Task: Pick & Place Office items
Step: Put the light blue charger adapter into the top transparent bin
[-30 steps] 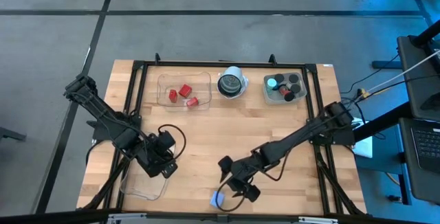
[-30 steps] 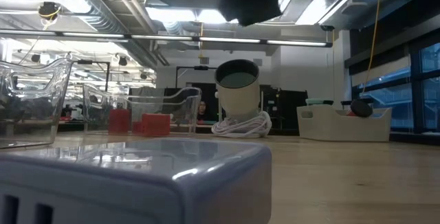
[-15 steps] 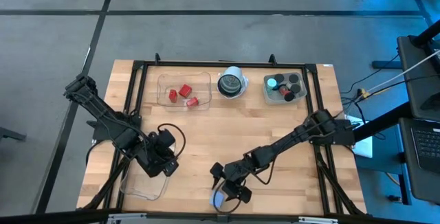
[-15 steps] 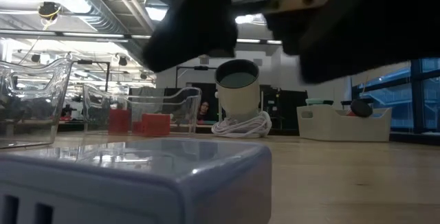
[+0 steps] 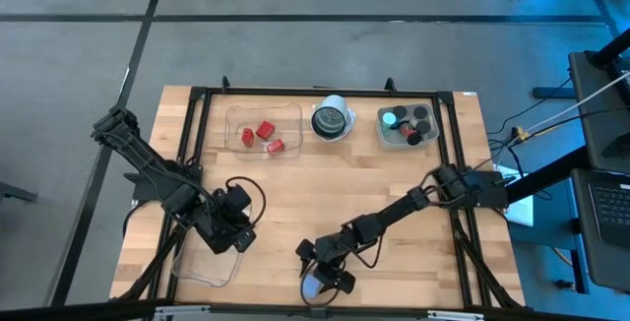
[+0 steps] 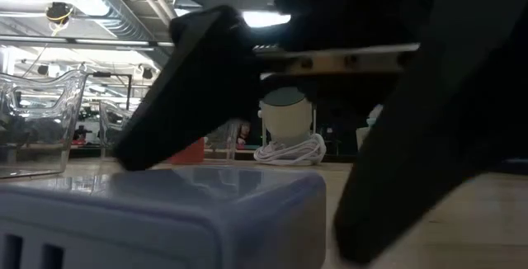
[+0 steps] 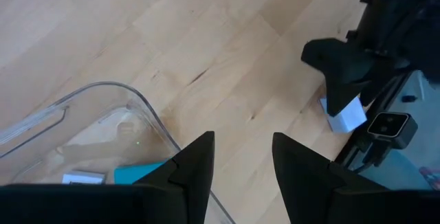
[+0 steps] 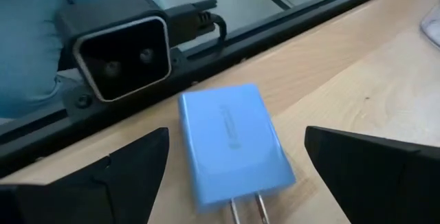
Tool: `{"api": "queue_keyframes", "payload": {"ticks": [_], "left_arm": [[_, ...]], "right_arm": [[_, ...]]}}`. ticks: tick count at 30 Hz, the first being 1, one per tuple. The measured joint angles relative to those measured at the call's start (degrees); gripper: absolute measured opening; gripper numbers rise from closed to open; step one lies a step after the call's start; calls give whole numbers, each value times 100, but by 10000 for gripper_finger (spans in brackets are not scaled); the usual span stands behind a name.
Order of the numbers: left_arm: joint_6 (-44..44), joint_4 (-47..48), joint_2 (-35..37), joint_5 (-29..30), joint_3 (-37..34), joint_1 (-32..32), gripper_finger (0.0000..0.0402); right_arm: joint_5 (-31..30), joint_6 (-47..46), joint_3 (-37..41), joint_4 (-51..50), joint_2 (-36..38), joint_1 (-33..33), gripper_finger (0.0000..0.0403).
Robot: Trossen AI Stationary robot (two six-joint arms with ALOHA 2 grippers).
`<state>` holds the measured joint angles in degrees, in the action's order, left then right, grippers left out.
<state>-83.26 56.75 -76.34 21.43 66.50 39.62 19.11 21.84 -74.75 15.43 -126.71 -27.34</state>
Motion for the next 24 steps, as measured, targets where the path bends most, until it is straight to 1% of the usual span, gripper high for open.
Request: {"api": "queue_keyframes", "payload": {"ticks": [5, 8, 11, 18, 22, 24], "left_arm": [[-3, -1, 0, 7, 0, 2, 143], [-7, -2, 0, 5, 0, 2, 143], [-2, -1, 0, 11, -1, 2, 143], [76, 0, 0, 117, 0, 2, 143], [142, 0, 0, 127, -2, 2, 143], [141, 0, 0, 162, 0, 2, 143]], "right_arm": [[0, 7, -221, -48, -183, 12, 341], [0, 4, -246, -155, -194, 14, 330], [0, -58, -246, -329, -197, 14, 303], [25, -356, -261, -762, -180, 14, 215], [20, -615, -261, -762, -173, 14, 215], [-1, -1014, -252, -856, -96, 14, 215]]}}
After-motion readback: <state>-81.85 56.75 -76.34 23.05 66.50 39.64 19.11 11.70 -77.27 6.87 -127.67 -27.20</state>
